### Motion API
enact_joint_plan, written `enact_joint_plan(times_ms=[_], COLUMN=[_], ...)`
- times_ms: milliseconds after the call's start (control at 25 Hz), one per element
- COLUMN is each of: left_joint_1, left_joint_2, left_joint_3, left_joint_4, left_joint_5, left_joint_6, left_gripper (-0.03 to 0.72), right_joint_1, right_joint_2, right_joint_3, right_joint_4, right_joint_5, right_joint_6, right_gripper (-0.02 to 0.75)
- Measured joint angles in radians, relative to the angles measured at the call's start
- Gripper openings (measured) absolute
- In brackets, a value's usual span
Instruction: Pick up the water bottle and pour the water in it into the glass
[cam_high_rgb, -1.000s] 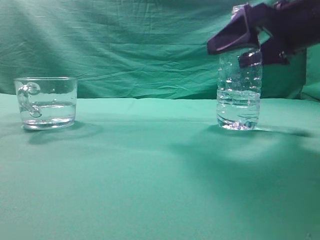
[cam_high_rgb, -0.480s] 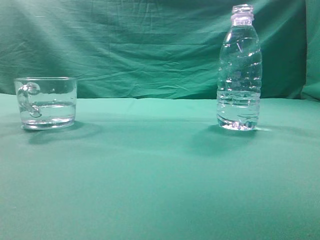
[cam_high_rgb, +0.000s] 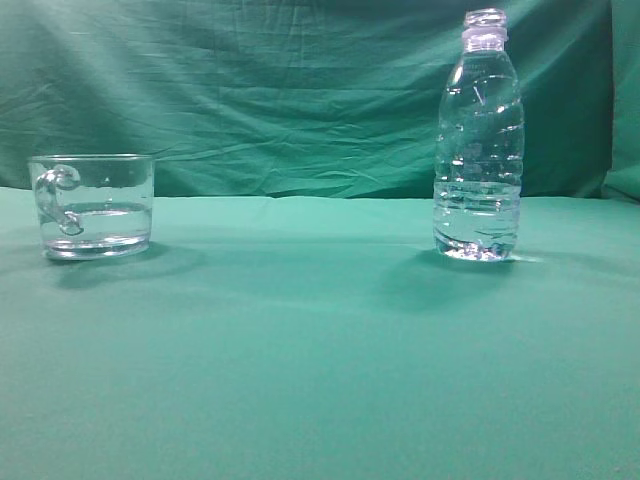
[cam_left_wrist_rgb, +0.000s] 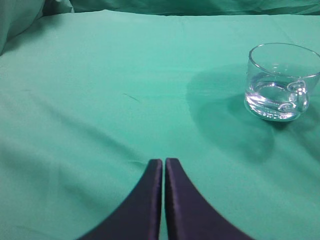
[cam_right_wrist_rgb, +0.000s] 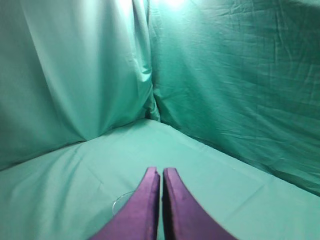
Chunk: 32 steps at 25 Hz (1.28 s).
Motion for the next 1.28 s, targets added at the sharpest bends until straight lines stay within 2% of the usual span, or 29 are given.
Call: enact_joint_plan(times_ms=[360, 440, 640, 800, 880, 1000, 1120, 1280], left_joint_1=[0.0, 0.0, 0.0, 0.0, 0.0, 0.0, 0.0, 0.0], left_joint_2=[0.0, 0.0, 0.0, 0.0, 0.0, 0.0, 0.0, 0.0], left_joint_3=[0.0, 0.0, 0.0, 0.0, 0.0, 0.0, 0.0, 0.0], left_joint_4=[0.0, 0.0, 0.0, 0.0, 0.0, 0.0, 0.0, 0.0], left_joint_5=[0.0, 0.0, 0.0, 0.0, 0.0, 0.0, 0.0, 0.0], left_joint_6=[0.0, 0.0, 0.0, 0.0, 0.0, 0.0, 0.0, 0.0], left_gripper=[0.0, 0.0, 0.0, 0.0, 0.0, 0.0, 0.0, 0.0], right_joint_1=[0.0, 0.0, 0.0, 0.0, 0.0, 0.0, 0.0, 0.038], right_joint_2=[-0.259, -0.296, -0.343, -0.343, -0.343, -0.343, -0.343, -0.355], right_joint_3=[0.0, 0.0, 0.0, 0.004, 0.01, 0.031, 0.049, 0.106], right_joint_4=[-0.091, -0.094, -0.088, -0.045, 0.054, 0.352, 0.707, 0.997], right_joint_5=[-0.01, 0.066, 0.365, 0.449, 0.486, 0.63, 0.841, 1.028], right_joint_6=[0.05, 0.084, 0.196, 0.037, -0.1, -0.362, -0.667, -1.083], right_gripper=[0.0, 0.0, 0.0, 0.0, 0.0, 0.0, 0.0, 0.0])
